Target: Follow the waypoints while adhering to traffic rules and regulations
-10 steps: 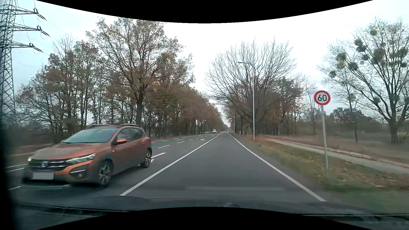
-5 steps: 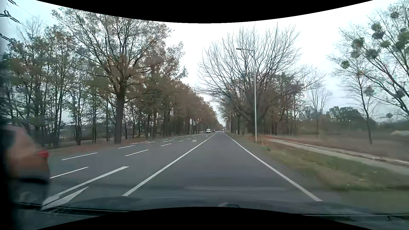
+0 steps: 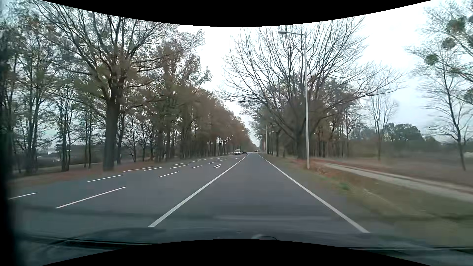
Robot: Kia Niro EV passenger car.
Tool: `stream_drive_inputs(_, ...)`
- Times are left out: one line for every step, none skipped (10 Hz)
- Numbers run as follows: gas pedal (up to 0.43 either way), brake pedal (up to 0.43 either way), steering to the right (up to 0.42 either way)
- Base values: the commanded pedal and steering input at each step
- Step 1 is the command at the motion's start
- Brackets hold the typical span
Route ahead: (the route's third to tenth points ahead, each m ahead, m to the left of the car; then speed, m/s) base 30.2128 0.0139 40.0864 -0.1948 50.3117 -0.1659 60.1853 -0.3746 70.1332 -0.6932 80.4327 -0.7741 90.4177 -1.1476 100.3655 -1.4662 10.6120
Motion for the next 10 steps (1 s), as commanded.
stream_drive_inputs(0.39,0.0,0.009)
stream_drive_inputs(0.39,0.0,0.009)
stream_drive_inputs(0.39,0.0,0.009)
stream_drive_inputs(0.39,0.0,0.009)
stream_drive_inputs(0.39,0.0,0.009)
stream_drive_inputs(0.39,0.0,0.009)
stream_drive_inputs(0.39,0.0,0.007)
stream_drive_inputs(0.39,0.0,0.007)
stream_drive_inputs(0.39,0.0,0.006)
stream_drive_inputs(0.39,0.0,0.006)
